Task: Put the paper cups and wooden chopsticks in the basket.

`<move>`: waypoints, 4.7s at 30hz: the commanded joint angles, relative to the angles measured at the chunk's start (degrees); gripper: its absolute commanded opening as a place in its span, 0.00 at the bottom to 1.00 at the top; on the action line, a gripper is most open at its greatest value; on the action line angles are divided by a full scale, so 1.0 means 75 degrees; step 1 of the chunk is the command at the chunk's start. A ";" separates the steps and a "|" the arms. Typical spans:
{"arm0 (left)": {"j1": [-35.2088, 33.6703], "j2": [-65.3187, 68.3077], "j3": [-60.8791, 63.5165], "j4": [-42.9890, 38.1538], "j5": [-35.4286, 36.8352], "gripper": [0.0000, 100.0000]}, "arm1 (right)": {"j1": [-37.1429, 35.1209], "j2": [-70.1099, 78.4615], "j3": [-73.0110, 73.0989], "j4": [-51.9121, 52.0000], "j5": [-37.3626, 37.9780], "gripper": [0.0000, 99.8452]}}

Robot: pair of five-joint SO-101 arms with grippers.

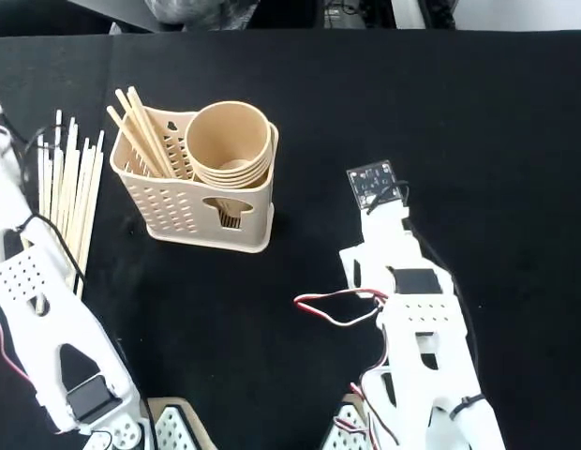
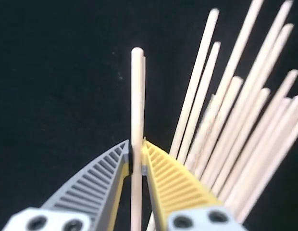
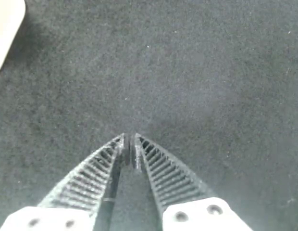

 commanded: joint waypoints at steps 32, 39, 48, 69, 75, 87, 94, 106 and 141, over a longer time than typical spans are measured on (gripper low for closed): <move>0.2198 -1.1276 0.7789 -0.0305 0.0457 0.03 | 0.0105 -0.0041 -0.0041 -0.0082 0.0070 0.03; 0.3089 -1.5262 1.2138 -0.3106 0.0445 0.03 | 0.0117 -0.0041 -0.0041 -0.0094 0.0070 0.03; 0.3171 -1.8133 1.6733 -0.9342 0.1149 0.03 | 0.0117 -0.0041 -0.0041 -0.0105 0.0070 0.03; 0.4378 -1.5684 1.7846 -1.2917 0.2462 0.03 | 0.0117 -0.0041 -0.0029 -0.0129 0.0070 0.03; 0.4366 -1.5051 1.7870 -1.2882 0.2872 0.03 | 0.0117 -0.0041 -0.0029 -0.0129 0.0070 0.03; 0.4577 -1.4922 1.7389 -1.0256 0.3083 0.19 | 0.0117 -0.0041 -0.0029 -0.0129 0.0070 0.03; 0.3604 -1.4886 1.5408 -0.7514 0.3095 0.21 | 0.0117 -0.0041 -0.0029 -0.0129 0.0070 0.03; 0.0744 -1.2331 1.3064 -0.4220 0.0012 0.22 | 0.0117 -0.0041 -0.0029 -0.0117 0.0070 0.03; -0.0029 -0.1582 0.5714 -0.3622 -0.1266 0.03 | 0.0105 -0.0041 -0.0029 -0.0141 0.0070 0.03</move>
